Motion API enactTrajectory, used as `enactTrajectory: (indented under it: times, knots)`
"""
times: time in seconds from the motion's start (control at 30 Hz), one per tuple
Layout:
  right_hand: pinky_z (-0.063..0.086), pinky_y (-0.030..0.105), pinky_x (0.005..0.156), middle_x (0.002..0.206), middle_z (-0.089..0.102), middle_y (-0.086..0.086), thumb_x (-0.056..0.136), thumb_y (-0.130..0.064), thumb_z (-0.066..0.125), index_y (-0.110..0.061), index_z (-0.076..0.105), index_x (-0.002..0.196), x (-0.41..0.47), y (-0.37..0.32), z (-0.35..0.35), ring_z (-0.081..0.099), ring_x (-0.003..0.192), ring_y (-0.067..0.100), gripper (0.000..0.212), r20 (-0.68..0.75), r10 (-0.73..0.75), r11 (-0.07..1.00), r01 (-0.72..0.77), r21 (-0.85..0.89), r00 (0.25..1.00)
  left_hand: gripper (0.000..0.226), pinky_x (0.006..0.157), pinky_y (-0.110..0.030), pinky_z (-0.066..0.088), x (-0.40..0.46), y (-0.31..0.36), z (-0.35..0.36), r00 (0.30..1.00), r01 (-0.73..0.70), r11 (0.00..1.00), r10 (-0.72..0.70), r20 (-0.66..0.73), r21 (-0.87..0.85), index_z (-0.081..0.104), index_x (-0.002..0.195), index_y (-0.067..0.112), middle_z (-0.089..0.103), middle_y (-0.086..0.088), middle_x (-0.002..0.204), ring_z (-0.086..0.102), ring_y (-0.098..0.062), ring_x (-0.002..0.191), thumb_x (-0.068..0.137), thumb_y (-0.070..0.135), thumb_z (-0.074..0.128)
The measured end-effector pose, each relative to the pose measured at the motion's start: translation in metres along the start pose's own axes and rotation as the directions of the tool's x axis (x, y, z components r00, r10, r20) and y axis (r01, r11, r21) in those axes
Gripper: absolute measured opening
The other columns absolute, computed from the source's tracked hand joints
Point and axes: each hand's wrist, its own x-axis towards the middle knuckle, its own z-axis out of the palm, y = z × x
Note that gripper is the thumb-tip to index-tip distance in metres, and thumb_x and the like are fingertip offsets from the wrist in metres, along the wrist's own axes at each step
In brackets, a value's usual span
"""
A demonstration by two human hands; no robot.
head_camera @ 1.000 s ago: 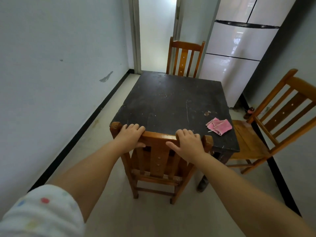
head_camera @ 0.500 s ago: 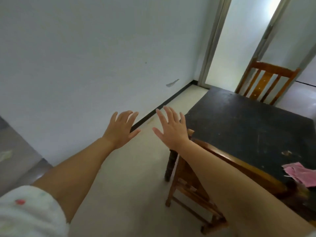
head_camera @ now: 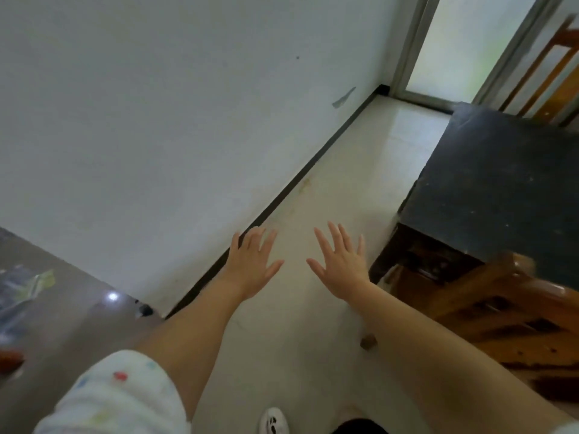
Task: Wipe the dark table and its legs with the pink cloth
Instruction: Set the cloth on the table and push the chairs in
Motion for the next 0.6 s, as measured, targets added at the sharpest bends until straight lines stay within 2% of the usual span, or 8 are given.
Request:
enactTrajectory:
  times: [0.2,0.27,0.37,0.6]
  knots:
    - [-0.006,0.055,0.113,0.158,-0.009,0.003,0.094,-0.059,0.02,-0.031,-0.007,0.148,0.059,0.025,-0.003,-0.012,0.144,0.024,0.066,0.008,0.104,0.994,-0.104,0.028,0.995,0.066,0.114,-0.05,-0.002,0.083,-0.013,0.008,0.995,-0.075,0.996,0.079,0.068,-0.053,-0.003,0.146,0.019,0.009,-0.009,0.152,0.005,-0.022,0.141,0.094,0.05,0.023]
    - [-0.006,0.055,0.114,0.158,-0.009,0.003,0.093,-0.06,0.02,-0.032,-0.007,0.148,0.087,0.045,-0.005,-0.012,0.144,0.025,0.066,0.01,0.144,0.989,-0.144,0.031,0.99,0.069,0.114,-0.05,-0.002,0.123,-0.013,0.009,0.993,-0.113,0.992,0.115,0.039,-0.055,0.001,0.147,0.017,0.013,-0.01,0.151,0.009,-0.022,0.14,0.091,0.056,0.014]
    - [-0.006,0.055,0.114,0.158,-0.01,0.003,0.094,-0.059,0.019,-0.031,-0.008,0.148,0.141,0.078,-0.013,-0.012,0.144,0.024,0.066,0.028,0.191,0.981,-0.191,0.025,0.981,0.085,0.113,-0.051,-0.001,0.191,-0.014,0.006,0.988,-0.155,0.986,0.156,0.012,-0.063,0.005,0.147,0.016,0.016,-0.01,0.151,0.011,-0.022,0.14,0.075,0.06,-0.004]
    - [-0.002,0.056,0.115,0.158,-0.011,0.003,0.095,-0.058,0.018,-0.031,-0.008,0.148,0.275,0.15,-0.053,-0.012,0.144,0.025,0.065,0.046,0.208,0.977,-0.21,0.046,0.977,0.088,0.113,-0.046,-0.003,0.348,-0.018,-0.014,0.99,-0.135,0.99,0.135,0.027,-0.03,-0.003,0.146,0.018,0.011,-0.007,0.152,0.005,-0.02,0.14,0.07,0.06,-0.014]
